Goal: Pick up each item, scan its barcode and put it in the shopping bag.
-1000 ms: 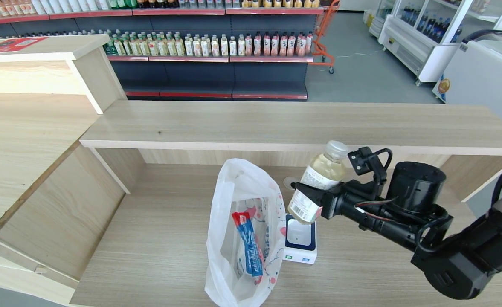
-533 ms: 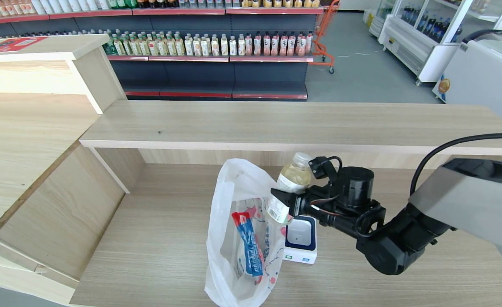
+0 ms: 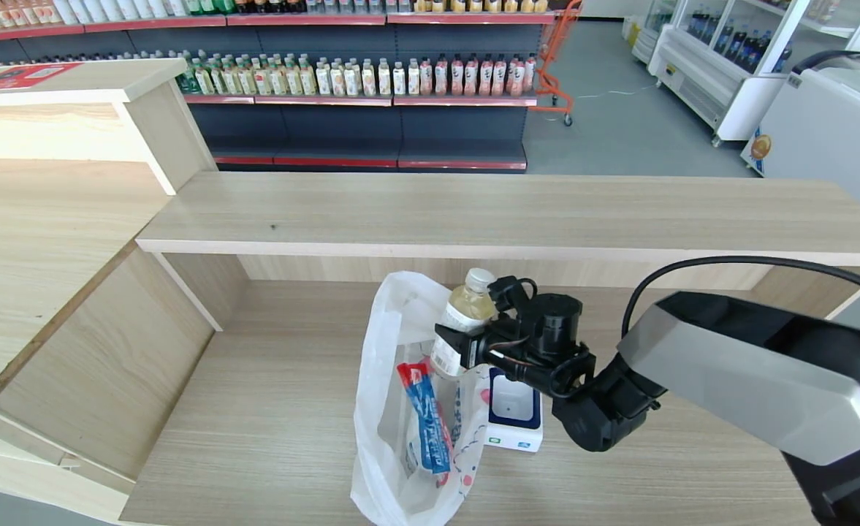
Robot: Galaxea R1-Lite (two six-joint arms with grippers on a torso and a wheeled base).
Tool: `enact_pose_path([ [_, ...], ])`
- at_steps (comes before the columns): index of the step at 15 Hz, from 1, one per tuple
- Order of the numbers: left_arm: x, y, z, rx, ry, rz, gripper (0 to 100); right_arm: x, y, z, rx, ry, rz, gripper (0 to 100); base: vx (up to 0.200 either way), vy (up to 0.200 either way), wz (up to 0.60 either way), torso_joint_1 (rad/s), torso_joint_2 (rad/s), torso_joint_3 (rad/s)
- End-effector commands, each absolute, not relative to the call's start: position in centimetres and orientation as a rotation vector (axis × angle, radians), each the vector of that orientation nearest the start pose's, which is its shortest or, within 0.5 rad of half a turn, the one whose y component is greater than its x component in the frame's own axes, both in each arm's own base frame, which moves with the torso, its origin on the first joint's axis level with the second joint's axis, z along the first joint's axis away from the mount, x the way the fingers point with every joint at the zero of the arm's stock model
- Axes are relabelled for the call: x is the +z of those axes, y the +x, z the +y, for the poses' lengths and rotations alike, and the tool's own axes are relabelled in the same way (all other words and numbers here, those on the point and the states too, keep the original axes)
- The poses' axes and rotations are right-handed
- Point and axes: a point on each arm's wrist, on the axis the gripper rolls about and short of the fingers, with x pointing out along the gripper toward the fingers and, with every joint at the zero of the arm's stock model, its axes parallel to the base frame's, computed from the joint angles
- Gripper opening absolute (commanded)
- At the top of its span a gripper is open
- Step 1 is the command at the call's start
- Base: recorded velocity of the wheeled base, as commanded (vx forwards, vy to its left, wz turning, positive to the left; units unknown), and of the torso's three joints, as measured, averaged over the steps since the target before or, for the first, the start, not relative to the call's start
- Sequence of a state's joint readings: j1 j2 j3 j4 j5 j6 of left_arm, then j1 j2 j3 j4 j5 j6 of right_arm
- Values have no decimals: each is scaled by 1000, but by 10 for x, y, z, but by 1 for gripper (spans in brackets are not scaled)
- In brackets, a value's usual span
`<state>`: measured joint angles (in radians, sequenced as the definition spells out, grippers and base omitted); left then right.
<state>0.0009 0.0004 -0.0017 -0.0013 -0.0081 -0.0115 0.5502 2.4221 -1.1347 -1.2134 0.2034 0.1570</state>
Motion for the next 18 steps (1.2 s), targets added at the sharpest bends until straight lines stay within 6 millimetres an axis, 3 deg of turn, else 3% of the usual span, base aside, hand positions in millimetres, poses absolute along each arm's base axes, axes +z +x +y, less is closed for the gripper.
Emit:
enact_pose_path([
  [1,76,-23,0,-8,-12,-3,100,26,385,247,757,123,147,0,0,0,0,0,0,0],
  [5,76,-23,0,-6,-12,-3,100,12,388,250,766,14,119,0,0,0,0,0,0,0],
  [6,76,-23,0,-6,-12,-3,100,13,387,250,769,14,107,100,0,0,0,0,0,0],
  [11,76,-23,0,-6,-12,-3,100,26,384,248,789,60,106,100,0,0,0,0,0,0],
  [14,76,-23,0,-6,-12,-3,100,55,376,240,780,197,122,100,0,0,0,0,0,0],
  [16,76,-23,0,-6,-12,-3,100,80,355,216,746,307,177,100,0,0,0,0,0,0],
  [18,76,-23,0,-5,-12,-3,100,107,319,173,694,320,200,100,0,0,0,0,0,0],
])
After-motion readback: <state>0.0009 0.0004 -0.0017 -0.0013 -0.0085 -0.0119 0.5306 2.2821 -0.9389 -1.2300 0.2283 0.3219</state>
